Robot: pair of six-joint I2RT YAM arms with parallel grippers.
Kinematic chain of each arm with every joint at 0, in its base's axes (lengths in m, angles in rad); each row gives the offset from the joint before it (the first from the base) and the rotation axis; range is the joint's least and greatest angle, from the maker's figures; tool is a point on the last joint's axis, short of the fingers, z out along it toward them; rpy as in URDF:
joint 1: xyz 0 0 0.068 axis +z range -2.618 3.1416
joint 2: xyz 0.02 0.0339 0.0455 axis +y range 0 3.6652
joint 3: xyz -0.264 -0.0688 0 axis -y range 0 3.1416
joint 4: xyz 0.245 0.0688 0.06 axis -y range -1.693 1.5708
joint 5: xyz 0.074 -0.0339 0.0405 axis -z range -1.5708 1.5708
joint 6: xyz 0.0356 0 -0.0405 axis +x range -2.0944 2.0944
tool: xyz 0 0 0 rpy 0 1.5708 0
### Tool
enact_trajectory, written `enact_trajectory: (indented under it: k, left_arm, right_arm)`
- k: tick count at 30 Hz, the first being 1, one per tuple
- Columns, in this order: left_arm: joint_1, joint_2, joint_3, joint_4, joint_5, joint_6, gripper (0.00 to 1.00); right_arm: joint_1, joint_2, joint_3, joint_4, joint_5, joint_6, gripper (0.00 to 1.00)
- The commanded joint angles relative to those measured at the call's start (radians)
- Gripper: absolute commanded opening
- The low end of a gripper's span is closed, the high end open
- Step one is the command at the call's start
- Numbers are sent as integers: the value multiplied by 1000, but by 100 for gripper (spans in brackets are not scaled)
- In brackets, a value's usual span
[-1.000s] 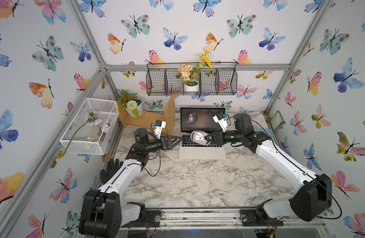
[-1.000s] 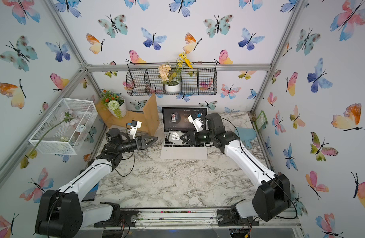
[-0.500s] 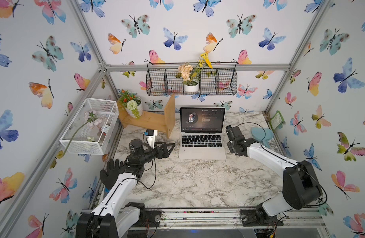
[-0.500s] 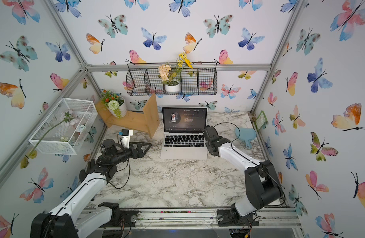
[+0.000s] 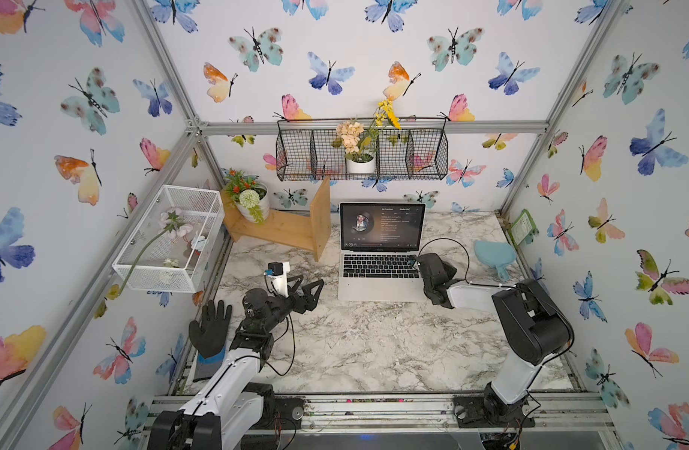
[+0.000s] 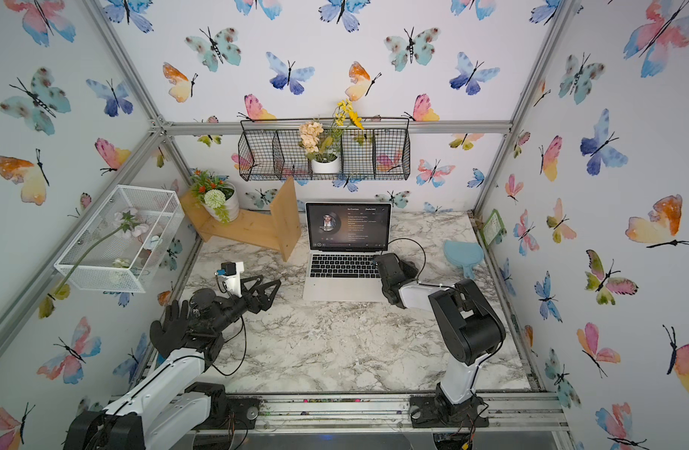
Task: Remove the wireless mouse receiver from the laptop
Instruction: Place the mouse at the center of the board.
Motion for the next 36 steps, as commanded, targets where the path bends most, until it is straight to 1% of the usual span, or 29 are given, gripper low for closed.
enact_trajectory:
  k: [1,3,5,8,15,17,20,22,24,26,27,28,29,30,31,33,34,35,36]
  left_arm:
    - [-2,-11,-10,85,-80,-18,93]
    - [-2,-9,-1,62,-100,-23,93]
    - [-2,-9,6,43,-114,-31,94]
    - [-2,-9,13,27,-129,-52,94]
    - [-1,-48,9,3,-136,-65,94]
    - [-1,-60,17,-17,-136,-62,94]
    - [-1,-76,30,-55,-143,-56,95]
    - [0,-82,33,-66,-153,-60,97]
    - [0,-88,50,-98,-166,-58,99]
    - [0,-90,70,-138,-187,-47,100]
    - [0,-90,79,-160,-210,-36,100]
    - [-1,-90,88,-184,-244,-23,100]
    - [0,-92,98,-213,-307,-7,100]
    - [0,-91,103,-228,-392,6,100]
    - [0,-88,101,-231,-475,16,100]
    - [0,-65,74,-197,-665,58,100]
    - [0,-47,54,-160,-736,76,100]
    - [-2,-26,30,-110,-795,112,100]
    - [-5,-2,7,-53,-823,160,100]
  right_arm:
    - [2,29,-59,-120,-238,-24,36]
    - [1,33,-67,-141,-276,3,40]
    - [1,40,-56,-207,-335,37,45]
    - [4,73,-25,-303,-373,104,48]
    - [4,100,-18,-366,-395,162,55]
    - [4,97,-2,-412,-413,175,60]
    - [4,73,55,-528,-482,215,66]
    - [4,44,87,-613,-577,229,71]
    - [4,24,129,-724,-671,250,73]
    - [4,13,171,-830,-725,274,73]
    - [3,2,188,-868,-724,293,73]
    - [3,-14,196,-878,-697,303,73]
    - [1,-41,195,-856,-628,318,74]
    - [-8,-71,191,-795,-574,331,76]
    - [-27,-99,185,-721,-552,348,76]
    - [-105,-162,130,-474,-493,480,80]
    - [-146,-184,107,-399,-525,543,79]
    - [-186,-212,52,-279,-543,625,78]
    - [-212,-242,-26,-149,-542,694,79]
